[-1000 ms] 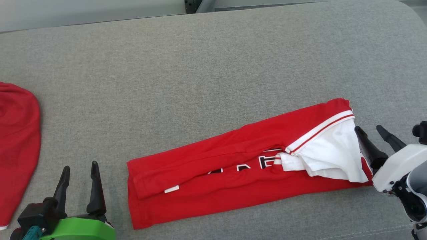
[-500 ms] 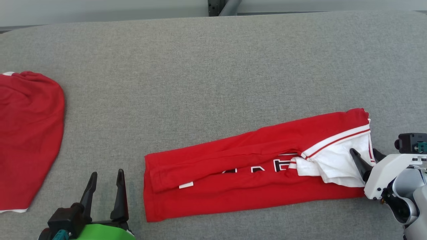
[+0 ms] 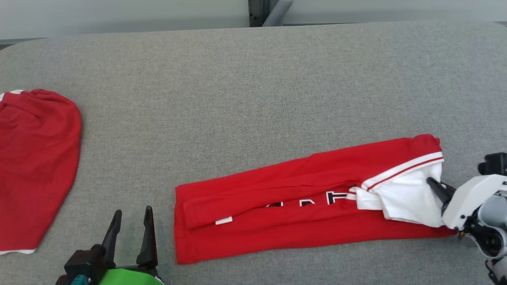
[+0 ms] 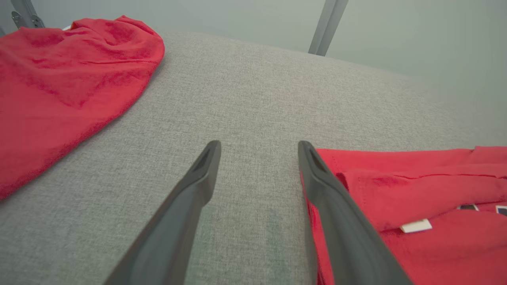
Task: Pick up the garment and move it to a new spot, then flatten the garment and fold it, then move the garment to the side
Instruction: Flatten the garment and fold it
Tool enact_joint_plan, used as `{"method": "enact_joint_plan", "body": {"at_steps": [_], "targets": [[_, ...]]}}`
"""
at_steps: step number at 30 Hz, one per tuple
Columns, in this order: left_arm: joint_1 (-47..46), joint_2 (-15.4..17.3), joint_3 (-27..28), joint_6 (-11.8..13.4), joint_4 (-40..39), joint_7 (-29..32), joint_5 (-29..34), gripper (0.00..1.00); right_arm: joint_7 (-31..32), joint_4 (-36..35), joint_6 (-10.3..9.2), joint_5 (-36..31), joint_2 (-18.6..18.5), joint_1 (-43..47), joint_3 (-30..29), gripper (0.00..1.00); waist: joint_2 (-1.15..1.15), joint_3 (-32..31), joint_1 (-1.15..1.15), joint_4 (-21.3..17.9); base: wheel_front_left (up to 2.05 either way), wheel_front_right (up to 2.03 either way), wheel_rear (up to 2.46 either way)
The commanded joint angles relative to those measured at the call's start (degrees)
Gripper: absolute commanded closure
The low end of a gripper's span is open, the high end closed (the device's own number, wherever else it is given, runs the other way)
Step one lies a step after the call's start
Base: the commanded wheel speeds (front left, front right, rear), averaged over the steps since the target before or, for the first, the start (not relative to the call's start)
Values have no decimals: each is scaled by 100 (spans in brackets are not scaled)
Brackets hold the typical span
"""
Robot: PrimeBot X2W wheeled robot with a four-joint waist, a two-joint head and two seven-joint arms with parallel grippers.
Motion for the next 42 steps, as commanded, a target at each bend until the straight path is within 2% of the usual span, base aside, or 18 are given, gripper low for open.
{"method": "enact_joint_plan", "body": {"at_steps": [1,4,12,15,19,26,30,33,36,42], "targets": [[55,-62,60,-74,37,-15,49,0,-7,80,-14,127,-257,76,-104,100,0,-43,0,-17,0,0,0],[70,-107,118,-174,110,-15,142,0,-97,186,-13,376,-583,127,-369,100,0,-111,0,-9,0,0,0],[116,-229,219,-368,327,-15,321,0,-166,826,-12,487,-1605,475,-1378,100,0,-268,0,52,0,0,0],[137,-252,251,-398,382,-15,356,0,-167,707,-10,408,-1753,525,-1505,100,0,-303,0,42,0,0,0],[155,-336,281,-422,431,-15,401,0,-107,-111,-8,316,-1839,741,-1384,100,0,-338,0,-38,0,0,0],[173,-399,303,-462,482,-15,446,0,70,-2392,-7,120,-1421,1451,-625,100,0,-409,0,-132,0,0,0],[200,-426,347,-472,510,-15,467,0,163,-3233,-7,-190,-960,1615,70,100,0,-378,0,-233,0,0,0],[149,-432,330,-488,551,-15,485,0,135,-3373,-7,-499,-482,1372,549,100,0,-331,0,-292,0,0,0],[90,-439,308,-497,578,-15,509,0,67,-3153,-8,-709,-63,1145,993,100,0,-313,0,-303,0,0,0],[-7,-443,262,-515,626,-15,528,0,-169,-2549,-7,-1031,366,767,1426,100,0,-286,0,-239,0,0,0]]}}
